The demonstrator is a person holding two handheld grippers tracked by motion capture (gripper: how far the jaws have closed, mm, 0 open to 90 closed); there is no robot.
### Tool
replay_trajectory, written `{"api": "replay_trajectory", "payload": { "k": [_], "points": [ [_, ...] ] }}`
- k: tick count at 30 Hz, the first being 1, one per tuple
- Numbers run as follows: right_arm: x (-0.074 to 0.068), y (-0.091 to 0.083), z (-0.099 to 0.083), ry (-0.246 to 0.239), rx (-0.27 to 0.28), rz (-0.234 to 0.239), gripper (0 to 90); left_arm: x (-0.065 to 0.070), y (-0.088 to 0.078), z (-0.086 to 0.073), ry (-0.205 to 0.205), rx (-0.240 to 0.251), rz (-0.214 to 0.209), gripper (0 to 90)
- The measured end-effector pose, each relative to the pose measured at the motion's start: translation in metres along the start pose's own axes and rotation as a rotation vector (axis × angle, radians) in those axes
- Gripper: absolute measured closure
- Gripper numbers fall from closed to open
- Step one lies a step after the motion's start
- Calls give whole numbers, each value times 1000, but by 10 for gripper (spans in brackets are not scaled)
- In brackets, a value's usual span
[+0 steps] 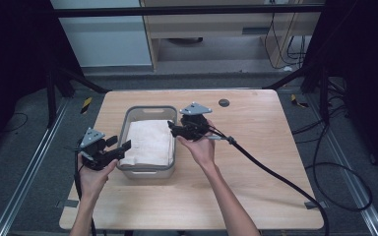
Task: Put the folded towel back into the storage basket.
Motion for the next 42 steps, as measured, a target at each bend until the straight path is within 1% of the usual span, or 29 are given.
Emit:
{"api": "replay_trajectory", "payload": {
  "k": [2, 5, 6, 7, 10, 13, 18, 21, 24, 26, 31, 36, 37, 39, 42],
  "points": [
    [2, -11, 0, -4, 14, -5, 278, 1, -2, -1, 11, 3, 2, 359],
    [7, -32, -1, 4, 37, -3, 251, 2, -3, -2, 30, 8, 11, 344],
    [9, -41, -2, 3, 48, -2, 244, 2, -3, -3, 30, 12, 15, 337],
    [11, -46, -3, 6, 54, -4, 240, 2, -3, -3, 32, 13, 16, 331],
    [18, -69, -9, 12, 63, -11, 221, 2, -3, -6, 49, 16, 23, 306],
    [24, -87, -17, 20, 64, -16, 200, 3, -2, -8, 51, 17, 20, 292],
    [36, -120, -39, 43, 60, -28, 172, 6, -2, -10, 59, 23, 21, 268],
    [42, -136, -51, 47, 52, -32, 162, 8, -2, -13, 75, 26, 25, 252],
    [48, -152, -67, 66, 45, -41, 145, 7, -3, -17, 79, 37, 29, 230],
    [52, -162, -79, 84, 38, -46, 132, 6, -4, -22, 81, 45, 32, 218],
    [61, -183, -111, 105, 16, -69, 124, -1, -11, -37, 84, 44, 50, 211],
    [68, -197, -135, 119, -6, -88, 112, -6, -23, -47, 89, 57, 60, 209],
    [68, -199, -138, 122, -14, -90, 105, -7, -25, -49, 89, 61, 62, 209],
    [71, -205, -142, 117, -7, -102, 104, -8, -29, -54, 91, 61, 63, 207],
    [72, -212, -152, 114, -12, -111, 99, -8, -32, -62, 110, 58, 63, 201]
  ]
}}
Point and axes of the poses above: each handheld gripper's, and its own axes: y roughly forward along the jaws, z roughly out of its top, x roughly to its right, the point moved 9 cm from there along y, roughly forward along the jaws, and after that the axes turned 15 degrees about z, right-handed, at the moved point
